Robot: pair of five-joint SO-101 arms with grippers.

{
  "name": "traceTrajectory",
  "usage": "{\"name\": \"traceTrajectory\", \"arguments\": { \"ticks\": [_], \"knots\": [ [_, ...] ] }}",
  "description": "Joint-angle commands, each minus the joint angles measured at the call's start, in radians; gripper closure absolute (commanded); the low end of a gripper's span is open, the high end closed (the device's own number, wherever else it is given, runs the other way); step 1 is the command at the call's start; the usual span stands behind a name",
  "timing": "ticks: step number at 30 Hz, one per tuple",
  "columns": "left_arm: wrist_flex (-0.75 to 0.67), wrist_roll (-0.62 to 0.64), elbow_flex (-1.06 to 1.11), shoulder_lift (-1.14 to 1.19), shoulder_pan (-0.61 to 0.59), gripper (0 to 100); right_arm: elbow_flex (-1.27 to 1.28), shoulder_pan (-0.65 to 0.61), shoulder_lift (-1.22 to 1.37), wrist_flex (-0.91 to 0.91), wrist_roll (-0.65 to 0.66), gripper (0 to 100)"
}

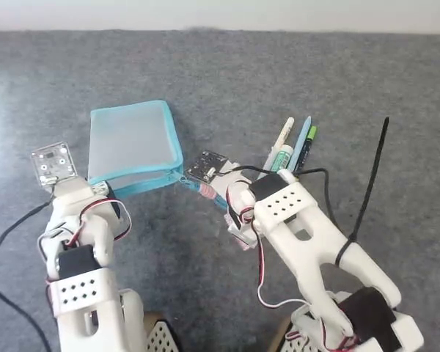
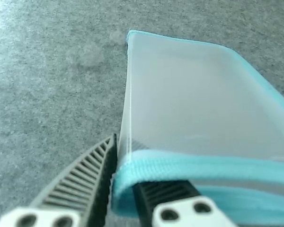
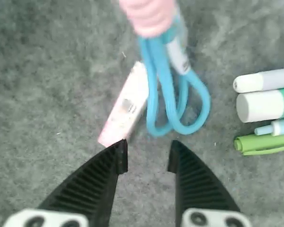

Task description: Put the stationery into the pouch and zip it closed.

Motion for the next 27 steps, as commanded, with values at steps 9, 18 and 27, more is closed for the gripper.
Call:
{"name": "traceTrajectory", "arguments": {
  "ticks": [9, 18, 27],
  "knots": [
    [0.0, -0.003, -0.051, 0.005, 0.0, 99, -0.015, -0.073, -0.243, 0.139, 0.005, 82.4],
    [0.003, -0.003, -0.051, 0.005, 0.0, 99, 0.041, -0.18, -0.176, -0.001, -0.16, 84.0],
    [0.005, -0.003, -0.051, 0.005, 0.0, 99, 0.035, -0.15, 0.024, -0.108, -0.27, 83.9]
  ]
}}
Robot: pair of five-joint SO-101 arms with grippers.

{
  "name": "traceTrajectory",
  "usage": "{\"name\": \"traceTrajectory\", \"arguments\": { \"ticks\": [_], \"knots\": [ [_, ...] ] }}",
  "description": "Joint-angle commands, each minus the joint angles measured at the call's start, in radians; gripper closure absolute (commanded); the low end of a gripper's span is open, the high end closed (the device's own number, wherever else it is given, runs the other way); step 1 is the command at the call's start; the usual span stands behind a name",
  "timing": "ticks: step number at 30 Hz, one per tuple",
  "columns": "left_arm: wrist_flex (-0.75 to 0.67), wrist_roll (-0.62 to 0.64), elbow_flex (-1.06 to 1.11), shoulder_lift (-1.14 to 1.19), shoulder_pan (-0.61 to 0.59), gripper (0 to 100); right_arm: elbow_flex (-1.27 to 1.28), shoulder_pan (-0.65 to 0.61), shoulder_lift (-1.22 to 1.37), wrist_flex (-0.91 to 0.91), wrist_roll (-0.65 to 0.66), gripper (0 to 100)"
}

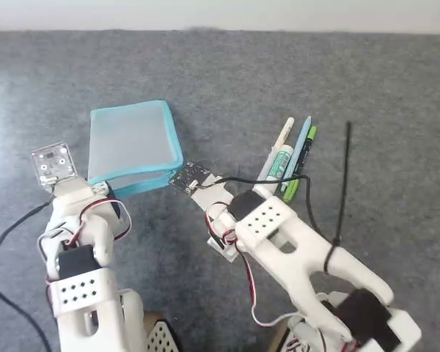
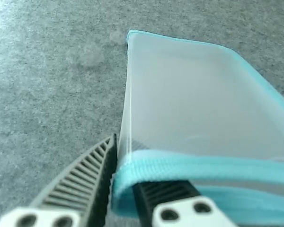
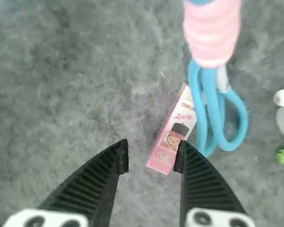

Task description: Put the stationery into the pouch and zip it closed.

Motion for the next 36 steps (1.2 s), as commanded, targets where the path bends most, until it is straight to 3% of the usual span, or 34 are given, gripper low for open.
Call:
{"name": "traceTrajectory", "arguments": {
  "ticks": [1, 6, 16, 20, 25, 29, 36],
  "knots": [
    [0.005, -0.003, -0.051, 0.005, 0.0, 99, -0.012, 0.045, 0.004, -0.038, -0.021, 83.9],
    [0.0, -0.003, -0.051, 0.005, 0.0, 99, 0.009, 0.114, 0.028, -0.039, -0.023, 84.2],
    [0.0, -0.003, -0.05, 0.005, 0.002, 99, 0.041, 0.03, 0.134, -0.082, -0.02, 85.3],
    [0.0, -0.003, -0.05, 0.006, 0.002, 99, 0.025, 0.03, 0.177, -0.085, -0.009, 99.8],
    [0.0, -0.003, -0.05, 0.009, 0.005, 99, -0.017, 0.162, 0.174, -0.035, 0.032, 99.0],
    [-0.002, -0.005, -0.05, 0.006, 0.021, 99, -0.086, 0.259, 0.077, 0.099, 0.055, 99.2],
    [-0.072, -0.063, 0.015, 0.005, 0.153, 99, -0.12, 0.266, -0.286, 0.292, 0.17, 99.2]
  ]
}}
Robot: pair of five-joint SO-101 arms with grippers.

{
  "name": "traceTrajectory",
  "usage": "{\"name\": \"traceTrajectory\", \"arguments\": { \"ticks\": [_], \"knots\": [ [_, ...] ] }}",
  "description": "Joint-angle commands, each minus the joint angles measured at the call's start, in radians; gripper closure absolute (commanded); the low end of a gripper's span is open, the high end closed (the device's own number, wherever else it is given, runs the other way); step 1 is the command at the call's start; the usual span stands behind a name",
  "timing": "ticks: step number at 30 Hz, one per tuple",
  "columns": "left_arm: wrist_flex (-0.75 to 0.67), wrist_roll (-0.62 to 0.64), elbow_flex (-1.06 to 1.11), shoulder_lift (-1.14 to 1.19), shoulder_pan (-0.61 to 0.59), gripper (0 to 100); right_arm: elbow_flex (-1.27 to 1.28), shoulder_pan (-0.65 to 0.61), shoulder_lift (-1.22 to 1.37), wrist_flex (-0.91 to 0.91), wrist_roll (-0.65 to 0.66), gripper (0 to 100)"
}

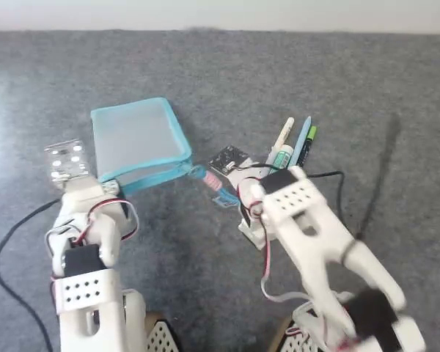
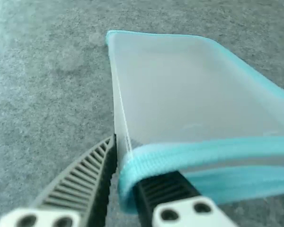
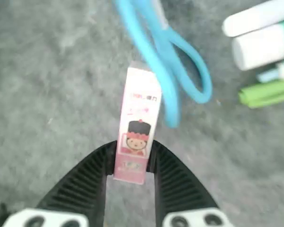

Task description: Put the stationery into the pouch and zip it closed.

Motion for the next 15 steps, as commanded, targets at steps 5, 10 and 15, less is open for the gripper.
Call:
{"name": "traceTrajectory", "arguments": {
  "ticks": [5, 10, 15],
  "knots": [
    [-0.051, -0.028, 0.012, 0.011, 0.218, 99, -0.138, -0.114, -0.298, 0.185, 0.029, 99.2],
    [-0.049, -0.029, 0.027, 0.011, 0.287, 99, -0.184, -0.268, -0.251, 0.197, -0.02, 99.2],
    [-0.049, -0.029, 0.033, 0.011, 0.292, 99, -0.279, -0.268, -0.185, 0.214, -0.028, 99.2]
  ]
}}
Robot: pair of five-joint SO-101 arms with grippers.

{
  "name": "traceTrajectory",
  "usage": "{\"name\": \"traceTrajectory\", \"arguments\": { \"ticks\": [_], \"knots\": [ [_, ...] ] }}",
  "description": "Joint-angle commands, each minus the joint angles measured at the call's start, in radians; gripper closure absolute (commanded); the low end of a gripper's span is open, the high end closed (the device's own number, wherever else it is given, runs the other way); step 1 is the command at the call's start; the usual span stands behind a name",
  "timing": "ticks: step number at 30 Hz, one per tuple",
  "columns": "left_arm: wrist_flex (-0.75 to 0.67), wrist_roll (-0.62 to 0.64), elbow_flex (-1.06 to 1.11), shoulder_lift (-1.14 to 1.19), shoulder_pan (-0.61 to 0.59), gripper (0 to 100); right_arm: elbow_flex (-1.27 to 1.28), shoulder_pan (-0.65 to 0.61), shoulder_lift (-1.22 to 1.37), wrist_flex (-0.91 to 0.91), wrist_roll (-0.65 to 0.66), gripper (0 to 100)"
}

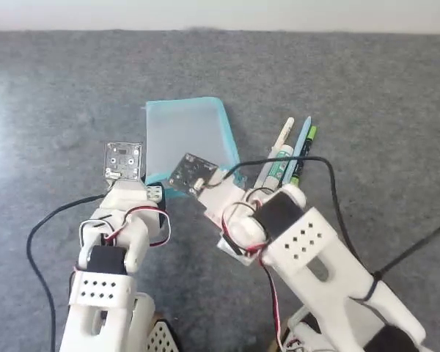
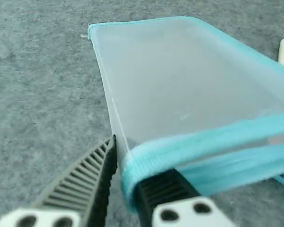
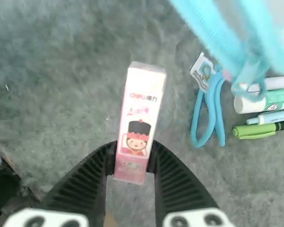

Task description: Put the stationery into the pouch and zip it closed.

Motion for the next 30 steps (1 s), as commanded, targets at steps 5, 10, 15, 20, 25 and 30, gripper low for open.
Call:
{"name": "traceTrajectory", "arguments": {
  "ticks": [5, 10, 15, 20, 25, 30],
  "knots": [
    [-0.028, -0.015, -0.007, 0.011, 0.014, 99, -0.207, -0.012, 0.139, 0.035, -0.061, 99.2],
    [-0.028, -0.015, -0.007, 0.011, 0.014, 99, -0.359, -0.008, 0.341, 0.051, -0.095, 99.2],
    [-0.029, -0.017, 0.004, 0.006, 0.014, 99, -0.623, -0.008, 0.555, 0.163, -0.1, 99.2],
    [-0.029, -0.048, 0.018, 0.005, 0.015, 99, -0.879, 0.024, 0.731, 0.255, -0.15, 99.2],
    [-0.029, -0.051, 0.025, 0.005, 0.015, 99, -1.003, 0.084, 0.842, 0.266, -0.195, 99.2],
    [-0.029, -0.071, 0.025, 0.005, 0.015, 99, -1.103, 0.101, 0.865, 0.265, -0.215, 99.2]
  ]
}}
